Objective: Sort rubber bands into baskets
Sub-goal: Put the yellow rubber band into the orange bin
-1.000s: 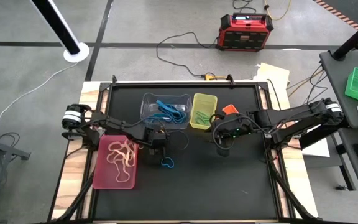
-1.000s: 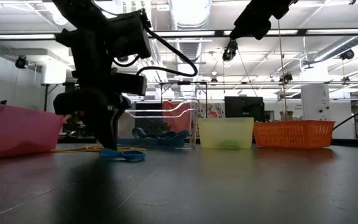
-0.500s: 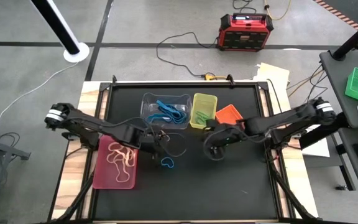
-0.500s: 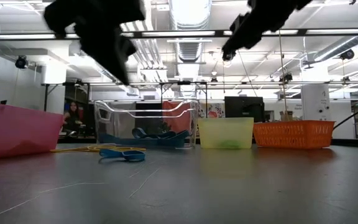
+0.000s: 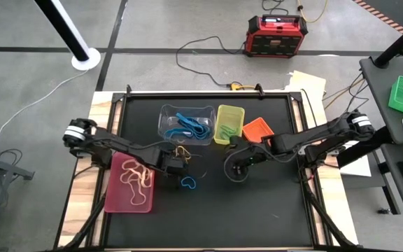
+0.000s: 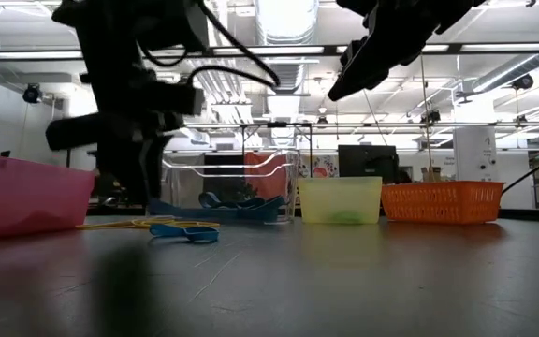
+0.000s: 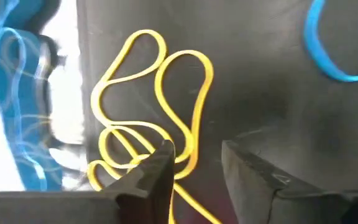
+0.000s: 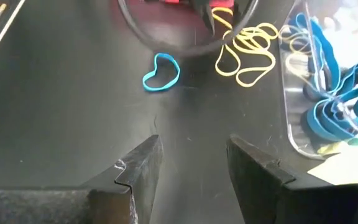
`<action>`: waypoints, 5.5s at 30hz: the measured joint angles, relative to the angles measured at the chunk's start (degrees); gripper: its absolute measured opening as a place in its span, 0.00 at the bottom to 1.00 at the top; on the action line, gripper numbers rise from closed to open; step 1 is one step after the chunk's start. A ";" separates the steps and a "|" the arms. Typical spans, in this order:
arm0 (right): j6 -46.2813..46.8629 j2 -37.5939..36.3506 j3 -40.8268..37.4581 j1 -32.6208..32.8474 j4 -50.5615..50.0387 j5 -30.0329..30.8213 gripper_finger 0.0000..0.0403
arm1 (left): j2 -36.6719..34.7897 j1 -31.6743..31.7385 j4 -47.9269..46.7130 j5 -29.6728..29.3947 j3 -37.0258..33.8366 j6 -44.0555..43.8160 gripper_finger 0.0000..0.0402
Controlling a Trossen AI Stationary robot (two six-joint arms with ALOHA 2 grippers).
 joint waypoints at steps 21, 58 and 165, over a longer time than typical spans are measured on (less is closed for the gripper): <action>-0.48 -2.37 0.04 0.00 0.22 0.02 0.43 | 6.65 3.94 0.24 5.44 0.22 4.09 0.04; 0.31 1.96 -3.85 0.00 8.96 -1.14 0.43 | 6.02 2.25 -2.54 -0.52 -0.08 9.19 0.33; 17.53 -8.51 0.03 -21.67 -36.86 10.50 0.46 | -3.42 1.97 -8.79 3.80 0.17 -26.89 0.39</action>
